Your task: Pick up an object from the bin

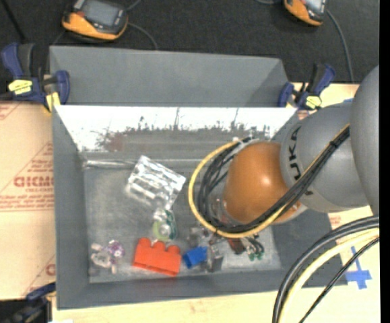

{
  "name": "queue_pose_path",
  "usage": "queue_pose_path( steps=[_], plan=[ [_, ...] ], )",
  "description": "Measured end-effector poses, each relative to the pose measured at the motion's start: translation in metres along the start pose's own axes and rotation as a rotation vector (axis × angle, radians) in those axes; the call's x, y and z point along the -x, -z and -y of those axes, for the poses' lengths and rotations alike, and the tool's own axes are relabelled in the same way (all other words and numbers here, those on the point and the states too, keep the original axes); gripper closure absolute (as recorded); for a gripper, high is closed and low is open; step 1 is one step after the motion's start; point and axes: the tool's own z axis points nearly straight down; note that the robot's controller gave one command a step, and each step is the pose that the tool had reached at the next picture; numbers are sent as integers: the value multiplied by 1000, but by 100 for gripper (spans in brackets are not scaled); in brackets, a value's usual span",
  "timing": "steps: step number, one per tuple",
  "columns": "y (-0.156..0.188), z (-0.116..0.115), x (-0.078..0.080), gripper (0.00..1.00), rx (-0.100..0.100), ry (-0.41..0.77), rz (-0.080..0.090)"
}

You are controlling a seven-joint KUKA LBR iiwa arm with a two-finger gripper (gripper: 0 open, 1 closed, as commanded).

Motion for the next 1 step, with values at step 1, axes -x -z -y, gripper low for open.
queue_pose_path(
  steps=[1],
  plan=[
    [153,13,60,100,-3,-13,11]
  ],
)
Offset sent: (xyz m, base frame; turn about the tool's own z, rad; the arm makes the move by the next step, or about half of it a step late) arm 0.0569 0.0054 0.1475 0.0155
